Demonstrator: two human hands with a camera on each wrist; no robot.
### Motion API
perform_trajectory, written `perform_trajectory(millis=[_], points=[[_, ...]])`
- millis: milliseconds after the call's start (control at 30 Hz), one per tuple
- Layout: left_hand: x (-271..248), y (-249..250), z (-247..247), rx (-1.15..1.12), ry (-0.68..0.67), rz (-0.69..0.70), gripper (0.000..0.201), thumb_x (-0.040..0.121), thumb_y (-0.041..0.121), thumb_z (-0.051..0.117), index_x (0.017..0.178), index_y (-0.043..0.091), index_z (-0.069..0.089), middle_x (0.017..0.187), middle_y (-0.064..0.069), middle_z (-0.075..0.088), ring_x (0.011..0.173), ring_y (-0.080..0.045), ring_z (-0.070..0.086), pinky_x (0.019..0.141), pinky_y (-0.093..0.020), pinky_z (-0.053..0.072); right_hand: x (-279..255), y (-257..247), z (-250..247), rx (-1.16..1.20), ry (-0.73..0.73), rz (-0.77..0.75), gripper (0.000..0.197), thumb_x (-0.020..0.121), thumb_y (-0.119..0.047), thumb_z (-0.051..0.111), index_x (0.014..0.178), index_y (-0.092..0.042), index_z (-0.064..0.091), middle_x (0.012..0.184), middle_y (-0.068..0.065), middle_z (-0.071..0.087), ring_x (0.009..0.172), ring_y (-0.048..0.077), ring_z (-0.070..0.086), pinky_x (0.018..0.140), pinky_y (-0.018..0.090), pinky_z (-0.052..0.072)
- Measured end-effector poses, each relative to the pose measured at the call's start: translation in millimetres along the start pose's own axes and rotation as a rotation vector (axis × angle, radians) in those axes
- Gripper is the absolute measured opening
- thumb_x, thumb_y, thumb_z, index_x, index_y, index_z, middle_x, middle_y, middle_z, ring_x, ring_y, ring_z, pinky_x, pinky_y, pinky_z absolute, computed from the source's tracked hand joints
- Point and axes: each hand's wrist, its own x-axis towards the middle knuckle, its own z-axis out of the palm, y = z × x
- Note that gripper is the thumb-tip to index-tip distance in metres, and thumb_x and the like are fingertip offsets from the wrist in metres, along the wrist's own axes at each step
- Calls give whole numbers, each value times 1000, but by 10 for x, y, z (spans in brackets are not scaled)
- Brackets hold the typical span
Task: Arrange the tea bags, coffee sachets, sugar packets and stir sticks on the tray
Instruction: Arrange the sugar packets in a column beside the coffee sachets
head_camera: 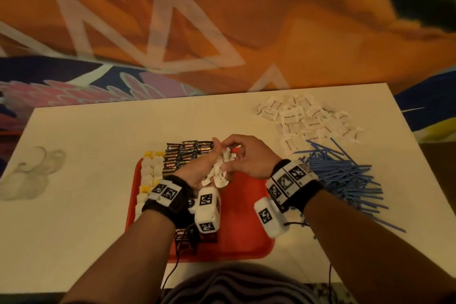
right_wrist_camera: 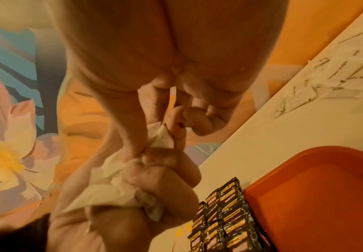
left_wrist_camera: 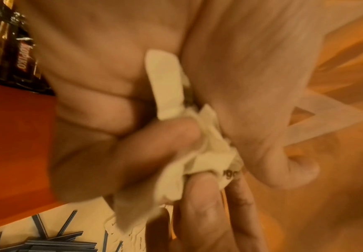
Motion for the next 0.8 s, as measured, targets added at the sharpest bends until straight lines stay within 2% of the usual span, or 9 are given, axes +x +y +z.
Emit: perform_trajectory(millis=[133,233,333,433,500,567,633,700,800], points=[[-101,-44,-205,6,-30,-41,80,60,91,37,78,18,63,61,-3,58,47,-12,51,42,-19,35,27,-72,195,152,47,53,27,77,-4,78,84,-26,64,90,-1,66,68,6,57,73,28,49],[-199,-71,-320,-140,-68,-60,77,62,89,38,71,18,64,61,-2,56,44,-10,51,36,-15,28,34,-141,367,273,184,117,23,80,-1,75,75,-20,61,73,1,64,62,7,58,63,22,46],[-342,-59,-403,-259,-2,-91,76,77,82,29,82,13,60,65,-2,50,41,-9,49,36,-17,44,42,-220,508,499,340,183,21,84,0,71,74,-14,58,76,10,62,66,20,57,58,24,45],[-477,-112,-546,-355,88,-64,64,89,69,37,78,11,61,62,-4,49,42,-10,52,51,-27,58,38,-290,603,751,427,242,21,87,4,64,75,-10,54,78,12,63,68,24,59,60,29,49],[-527,-166,-647,-467,109,-40,42,89,50,55,77,10,57,64,-5,52,47,-11,56,46,-21,54,28,-317,668,843,447,247,20,88,8,61,80,-8,52,78,13,65,64,21,61,59,27,53],[-539,-233,-741,-538,180,26,23,89,28,63,83,7,59,76,-9,58,55,-12,60,39,-16,47,17,-336,737,866,474,258,19,87,11,61,88,-7,53,84,16,67,67,21,64,65,28,56],[-566,-269,-790,-485,256,148,13,94,12,59,102,4,65,90,-9,63,63,-11,62,38,-14,43,9,-345,809,881,513,281,20,86,12,62,95,-5,56,93,17,69,75,20,68,69,27,58],[-612,-278,-768,-344,288,262,26,91,12,64,116,5,66,97,-8,65,66,-10,58,41,-15,43,-3,-351,888,895,527,300,23,85,12,62,102,-3,58,101,18,69,84,21,70,71,26,58],[-665,-258,-680,-20,357,382,20,87,14,72,106,8,70,88,-7,65,63,-10,56,44,-19,43,-38,-349,1013,866,490,305,26,86,10,61,110,0,61,108,19,68,91,21,69,74,26,57]])
